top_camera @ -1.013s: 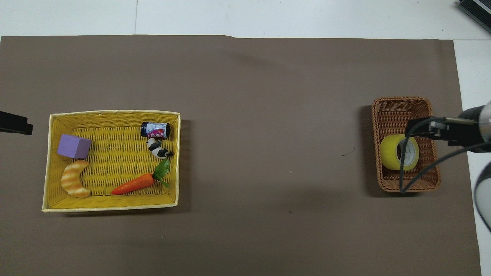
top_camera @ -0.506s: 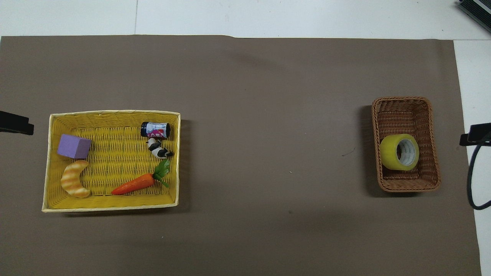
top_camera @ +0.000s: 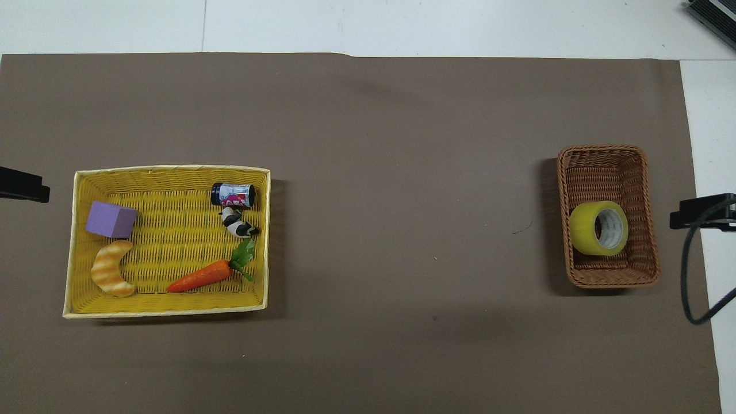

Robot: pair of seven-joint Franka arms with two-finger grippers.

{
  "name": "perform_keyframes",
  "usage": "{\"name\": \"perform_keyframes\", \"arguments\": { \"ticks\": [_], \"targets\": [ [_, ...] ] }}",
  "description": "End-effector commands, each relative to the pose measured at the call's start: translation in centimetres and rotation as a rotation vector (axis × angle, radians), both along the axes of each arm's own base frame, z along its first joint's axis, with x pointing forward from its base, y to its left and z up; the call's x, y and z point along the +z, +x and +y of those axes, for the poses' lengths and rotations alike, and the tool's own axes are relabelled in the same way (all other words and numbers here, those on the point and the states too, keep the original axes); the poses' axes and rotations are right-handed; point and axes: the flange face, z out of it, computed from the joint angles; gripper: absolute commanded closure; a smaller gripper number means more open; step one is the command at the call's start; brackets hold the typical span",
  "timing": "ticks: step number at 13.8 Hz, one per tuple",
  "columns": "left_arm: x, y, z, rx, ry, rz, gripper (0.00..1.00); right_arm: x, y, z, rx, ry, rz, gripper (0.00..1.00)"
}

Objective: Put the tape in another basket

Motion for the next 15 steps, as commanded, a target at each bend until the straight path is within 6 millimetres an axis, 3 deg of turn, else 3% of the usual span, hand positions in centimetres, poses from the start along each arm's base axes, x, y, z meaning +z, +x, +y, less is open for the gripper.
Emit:
{"name": "perform_keyframes", "arguments": {
  "ticks": [1,3,6,15],
  "targets": [
    [0.2,-0.3,0.2,0.012,-0.012,0.006,0.0,0.6,-1.2,1.2,0.054,-0.036,0.012,0.0],
    [0.2,-0.3,0.2,0.012,-0.012,0.006,0.0,0.7,-1.1,3.3,0.073,-0.042,0.01,0.0],
    [0.2,-0.3,0.2,0.012,-0.011,0.005,0.0,1.1,-1.2,3.8,0.065,-0.032,0.003,0.0],
    [0.2,-0.3,0.2,0.012,-0.01,0.005,0.0,2.2,-1.1,2.1,0.091,0.012,-0.012,0.0]
  ]
}}
